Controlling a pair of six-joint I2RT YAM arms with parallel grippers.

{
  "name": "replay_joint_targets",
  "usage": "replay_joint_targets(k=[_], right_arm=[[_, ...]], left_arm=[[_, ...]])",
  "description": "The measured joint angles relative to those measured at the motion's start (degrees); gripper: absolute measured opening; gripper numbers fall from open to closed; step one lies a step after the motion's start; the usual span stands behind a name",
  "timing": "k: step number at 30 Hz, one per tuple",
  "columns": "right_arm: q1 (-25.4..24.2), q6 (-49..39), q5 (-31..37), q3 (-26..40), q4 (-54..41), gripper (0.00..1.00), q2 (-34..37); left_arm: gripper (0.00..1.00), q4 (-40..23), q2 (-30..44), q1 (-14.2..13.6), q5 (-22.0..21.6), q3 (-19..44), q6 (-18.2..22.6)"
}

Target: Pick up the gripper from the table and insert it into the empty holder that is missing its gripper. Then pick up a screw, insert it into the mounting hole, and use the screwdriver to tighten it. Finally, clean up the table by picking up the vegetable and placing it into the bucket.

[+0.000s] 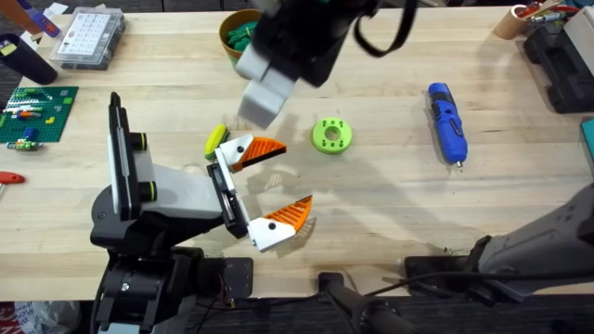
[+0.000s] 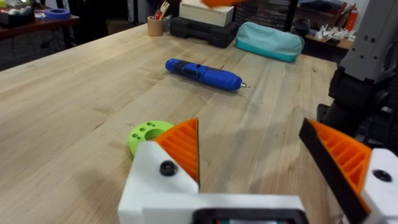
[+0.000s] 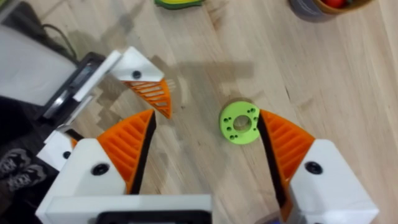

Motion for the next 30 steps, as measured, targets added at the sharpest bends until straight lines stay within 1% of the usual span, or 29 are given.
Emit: replay_joint_targets(k=[5,12,18,22,24,25,26,27,30], right_arm=[[-1.7,0.2,-0.2,-0.4,-0.7,0.988,-0.2],[-3.0,0.2,-4.4,-0.4,-0.7,0.988,-0.6],[-2.3,-0.3,-6.0,-0.4,-5.9,0.988,-0.6],[-1.9,-0.5,-6.5,-0.4,-6.7,0.988,-0.6],[-1.8,-0.5,-6.7,-0.4,-6.7,0.988,-0.6],[-1.8,-0.6,-6.7,-0.4,-6.7,0.988,-0.6],[-1.8,-0.6,-6.8,-0.4,-6.7,0.988,-0.6],[-1.8,-0.7,-6.9,-0.4,-6.7,0.988,-0.6],[-1.8,-0.7,-6.9,-0.4,-6.9,0.988,-0.6]], left_arm=[[0.985,0.0,0.0,0.0,0.0,0.0,0.0],[0.986,-0.1,0.0,0.0,0.0,0.0,0.0],[0.987,-0.1,0.0,0.0,0.0,0.0,0.0],[0.991,-0.1,0.0,0.0,0.0,0.0,0.0],[0.965,-0.1,0.0,0.0,0.0,0.0,0.0],[0.905,-0.1,0.0,0.0,0.0,0.0,-0.2],[0.809,-0.1,0.0,0.0,0.0,0.0,-0.2],[0.677,-0.1,0.0,0.0,0.0,0.0,-0.2],[0.197,0.0,0.0,0.0,-0.2,0.0,-0.2]])
